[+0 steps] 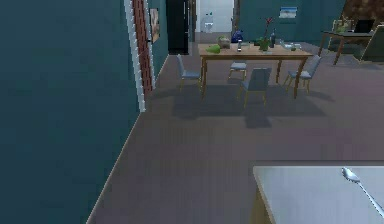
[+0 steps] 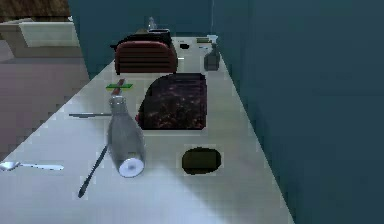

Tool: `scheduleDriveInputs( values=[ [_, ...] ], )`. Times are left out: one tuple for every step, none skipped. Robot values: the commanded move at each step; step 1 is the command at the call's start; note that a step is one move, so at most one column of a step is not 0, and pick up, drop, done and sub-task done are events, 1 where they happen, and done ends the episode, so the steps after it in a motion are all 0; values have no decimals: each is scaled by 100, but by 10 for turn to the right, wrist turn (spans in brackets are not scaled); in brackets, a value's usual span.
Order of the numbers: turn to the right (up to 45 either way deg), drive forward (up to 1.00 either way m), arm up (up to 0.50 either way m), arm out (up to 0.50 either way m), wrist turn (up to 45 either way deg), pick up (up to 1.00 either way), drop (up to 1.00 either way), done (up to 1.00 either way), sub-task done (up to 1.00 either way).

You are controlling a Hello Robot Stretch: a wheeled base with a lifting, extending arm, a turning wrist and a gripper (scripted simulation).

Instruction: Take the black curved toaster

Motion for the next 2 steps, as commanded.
scheduleDriveInputs(
  values=[
    [0, 0, 50, 0, 0, 0, 0, 0, 0],
    [0, 0, 38, 0, 0, 0, 0, 0, 0]
  ],
)
